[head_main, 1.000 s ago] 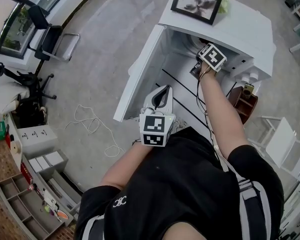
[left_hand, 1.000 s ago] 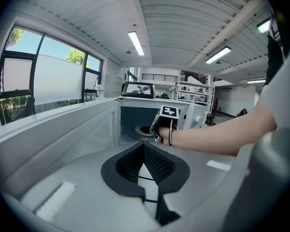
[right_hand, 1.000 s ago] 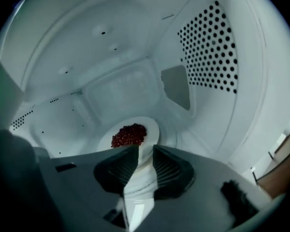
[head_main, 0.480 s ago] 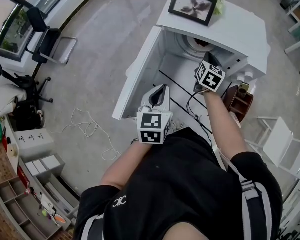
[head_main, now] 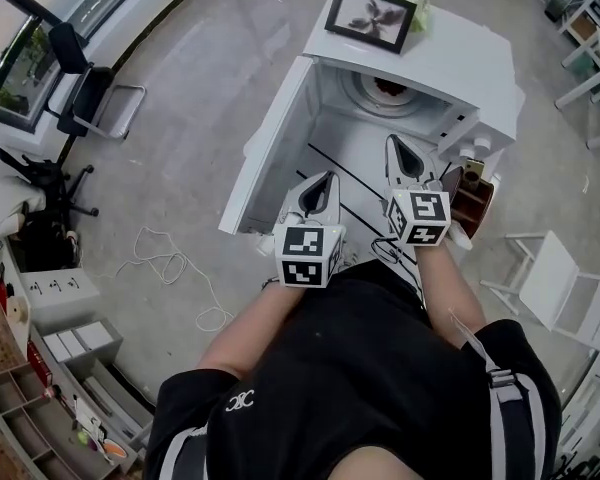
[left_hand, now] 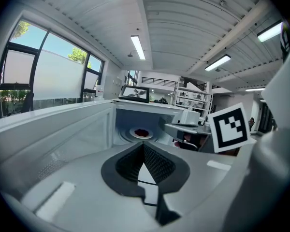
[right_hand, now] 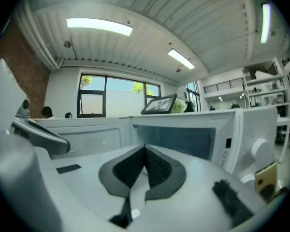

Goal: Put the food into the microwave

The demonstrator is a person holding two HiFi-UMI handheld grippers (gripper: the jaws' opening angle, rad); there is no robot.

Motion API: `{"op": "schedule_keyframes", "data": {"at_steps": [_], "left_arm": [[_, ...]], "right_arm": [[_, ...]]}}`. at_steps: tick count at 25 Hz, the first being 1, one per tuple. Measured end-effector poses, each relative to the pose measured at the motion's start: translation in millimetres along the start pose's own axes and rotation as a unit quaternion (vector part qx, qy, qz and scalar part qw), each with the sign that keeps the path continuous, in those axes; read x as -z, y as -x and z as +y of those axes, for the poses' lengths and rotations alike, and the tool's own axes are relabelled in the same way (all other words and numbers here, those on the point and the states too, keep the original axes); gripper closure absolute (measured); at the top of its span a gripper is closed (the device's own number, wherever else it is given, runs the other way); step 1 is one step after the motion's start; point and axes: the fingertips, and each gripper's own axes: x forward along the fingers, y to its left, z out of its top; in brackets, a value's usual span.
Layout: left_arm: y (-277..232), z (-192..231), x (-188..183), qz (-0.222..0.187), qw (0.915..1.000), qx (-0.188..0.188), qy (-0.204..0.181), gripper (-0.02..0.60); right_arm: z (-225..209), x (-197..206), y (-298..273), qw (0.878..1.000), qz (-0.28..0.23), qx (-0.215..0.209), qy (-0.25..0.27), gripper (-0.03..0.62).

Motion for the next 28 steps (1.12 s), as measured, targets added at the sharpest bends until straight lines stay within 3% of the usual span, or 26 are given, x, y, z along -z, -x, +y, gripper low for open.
{"op": "schedule_keyframes", "data": {"at_steps": [5,19,28], "left_arm": [[4,-14,2,0.0,0.9999,0.014,-0.006,0.574],[12,-40,10,-0.002,0.9993,0.038,-0.006,0.572],[19,-42,13,-0.009,0.9995,0.032,0.002,0.572]], "right_arm": [[23,-7,39,0.999,-0.01,-0.002,0.049,0.586],[36,14,76,0.999,0.024,-0.005,0.04,0.586],[38,17,89,0.999,0.025,-0.008,0.044,0.586]]}}
